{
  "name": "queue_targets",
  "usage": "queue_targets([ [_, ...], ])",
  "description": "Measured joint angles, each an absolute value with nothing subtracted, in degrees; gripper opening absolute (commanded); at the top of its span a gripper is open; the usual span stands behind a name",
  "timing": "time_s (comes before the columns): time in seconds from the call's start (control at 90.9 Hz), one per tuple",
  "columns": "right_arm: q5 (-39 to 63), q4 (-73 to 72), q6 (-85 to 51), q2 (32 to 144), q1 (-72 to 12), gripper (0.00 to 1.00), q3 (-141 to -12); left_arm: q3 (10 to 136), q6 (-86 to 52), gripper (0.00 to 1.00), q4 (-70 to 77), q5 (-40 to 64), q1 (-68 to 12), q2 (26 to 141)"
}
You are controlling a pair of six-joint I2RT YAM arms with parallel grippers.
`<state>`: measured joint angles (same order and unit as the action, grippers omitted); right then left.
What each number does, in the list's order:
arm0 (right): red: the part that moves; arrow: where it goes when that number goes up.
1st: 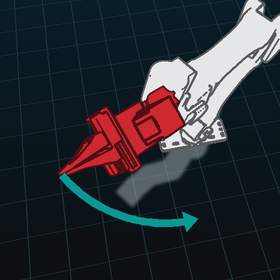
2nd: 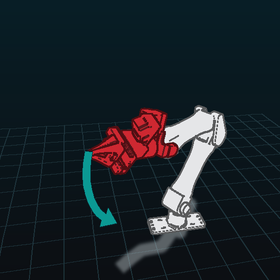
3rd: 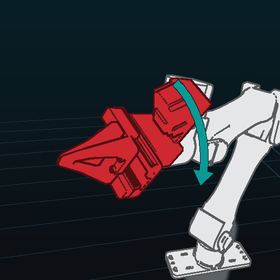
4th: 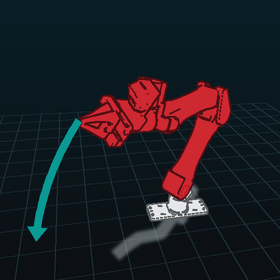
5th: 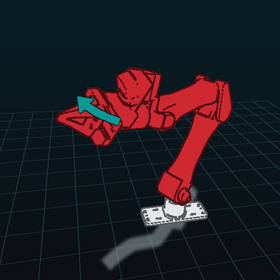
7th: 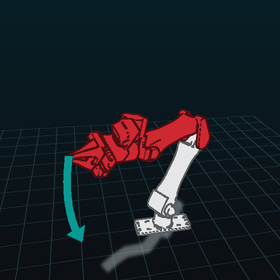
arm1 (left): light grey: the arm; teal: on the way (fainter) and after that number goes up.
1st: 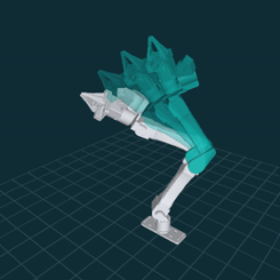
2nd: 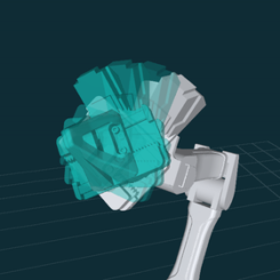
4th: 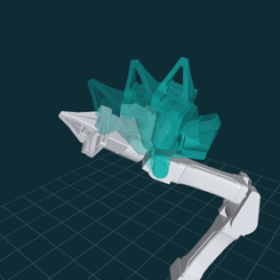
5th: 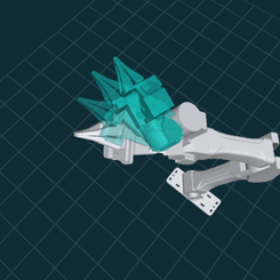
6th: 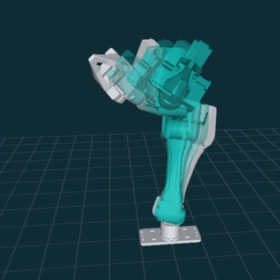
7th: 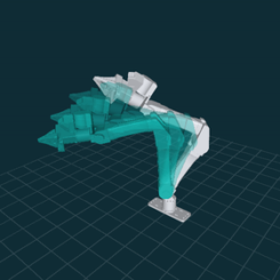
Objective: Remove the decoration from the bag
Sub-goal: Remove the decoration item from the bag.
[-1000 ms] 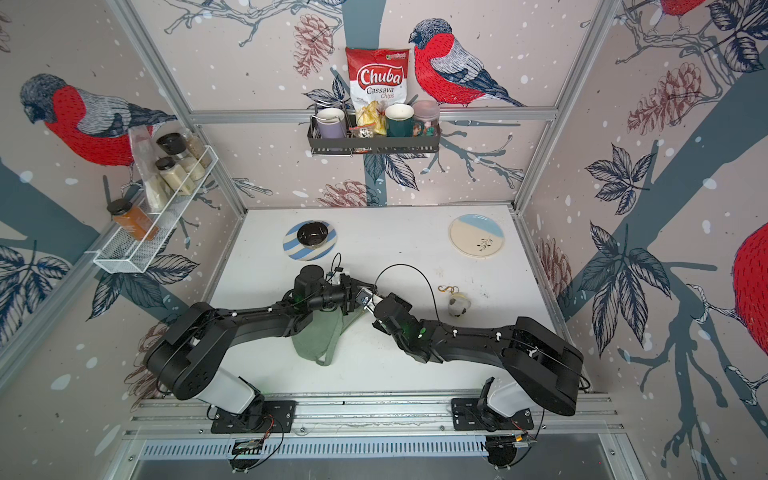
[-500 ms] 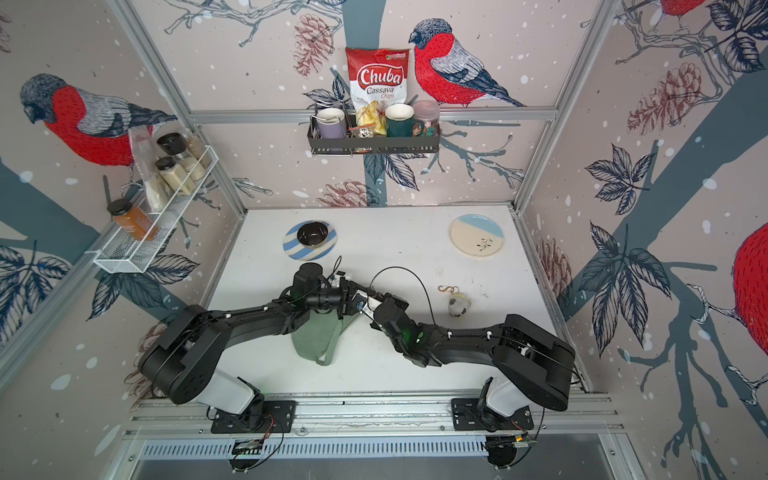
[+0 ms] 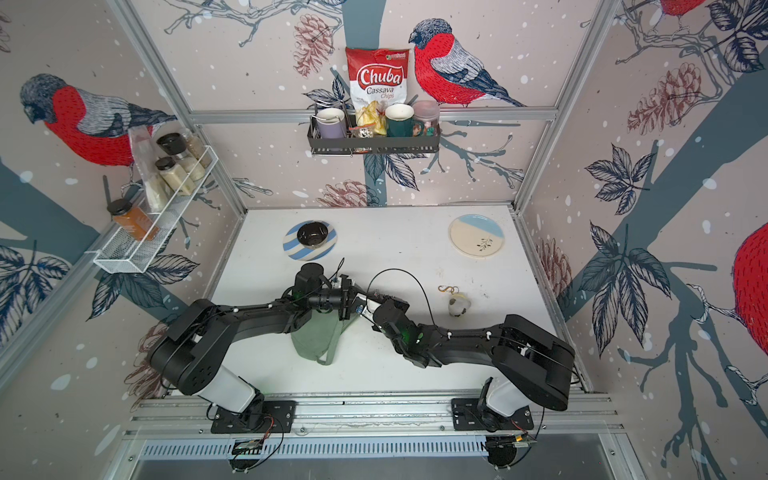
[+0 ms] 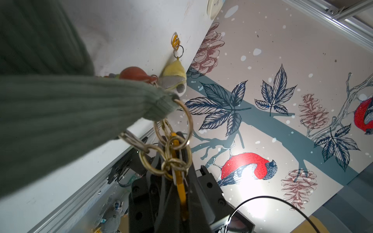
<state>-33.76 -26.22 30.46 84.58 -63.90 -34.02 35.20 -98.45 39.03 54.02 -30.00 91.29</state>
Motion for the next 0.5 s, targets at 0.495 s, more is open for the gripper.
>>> queue_targets([
  [0.495,-11.62,-7.9,19.22,65.45,-54.26,0.56,-33.87,40.58,-91.09,0.0,31.79,60.47,-27.53,91.11],
])
